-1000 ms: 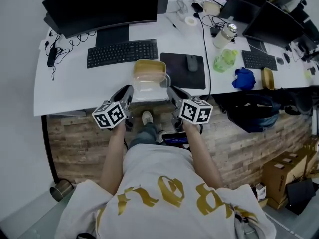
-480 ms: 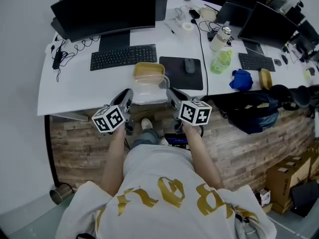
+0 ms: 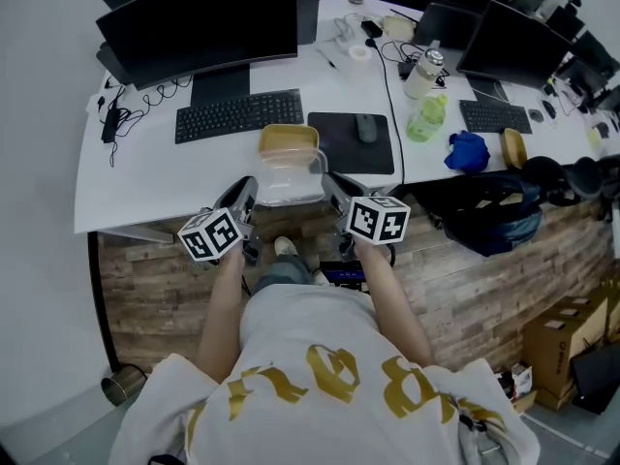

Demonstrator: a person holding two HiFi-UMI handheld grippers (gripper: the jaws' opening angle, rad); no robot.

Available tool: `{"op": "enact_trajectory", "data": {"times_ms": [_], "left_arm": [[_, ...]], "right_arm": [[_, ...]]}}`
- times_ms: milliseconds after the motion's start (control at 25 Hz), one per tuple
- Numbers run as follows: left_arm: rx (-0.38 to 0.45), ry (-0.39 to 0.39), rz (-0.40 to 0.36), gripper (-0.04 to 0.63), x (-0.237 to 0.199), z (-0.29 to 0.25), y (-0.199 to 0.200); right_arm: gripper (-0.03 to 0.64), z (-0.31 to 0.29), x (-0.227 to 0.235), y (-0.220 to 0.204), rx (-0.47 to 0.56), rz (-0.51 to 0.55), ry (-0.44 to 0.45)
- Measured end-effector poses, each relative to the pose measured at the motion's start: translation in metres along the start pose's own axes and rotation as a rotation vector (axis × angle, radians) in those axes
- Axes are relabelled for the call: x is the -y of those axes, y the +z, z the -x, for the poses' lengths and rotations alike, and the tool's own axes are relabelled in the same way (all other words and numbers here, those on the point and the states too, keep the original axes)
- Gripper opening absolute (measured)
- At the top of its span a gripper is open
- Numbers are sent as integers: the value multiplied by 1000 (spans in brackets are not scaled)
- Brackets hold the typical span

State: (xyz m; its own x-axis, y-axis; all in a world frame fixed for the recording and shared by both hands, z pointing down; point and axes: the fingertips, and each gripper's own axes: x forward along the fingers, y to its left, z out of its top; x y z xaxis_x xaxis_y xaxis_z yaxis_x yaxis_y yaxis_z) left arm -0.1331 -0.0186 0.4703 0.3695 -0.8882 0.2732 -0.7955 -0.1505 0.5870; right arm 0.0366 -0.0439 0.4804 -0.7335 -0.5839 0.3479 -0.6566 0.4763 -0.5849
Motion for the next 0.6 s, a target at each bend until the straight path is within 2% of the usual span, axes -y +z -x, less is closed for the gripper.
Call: {"op": "enact_trajectory", "data": {"times_ms": [600], "left_arm": [[-7,5,17,32,-6,3,-1]], "right_arm": [[54,-5,-4,-3,-16,4,3]]}}
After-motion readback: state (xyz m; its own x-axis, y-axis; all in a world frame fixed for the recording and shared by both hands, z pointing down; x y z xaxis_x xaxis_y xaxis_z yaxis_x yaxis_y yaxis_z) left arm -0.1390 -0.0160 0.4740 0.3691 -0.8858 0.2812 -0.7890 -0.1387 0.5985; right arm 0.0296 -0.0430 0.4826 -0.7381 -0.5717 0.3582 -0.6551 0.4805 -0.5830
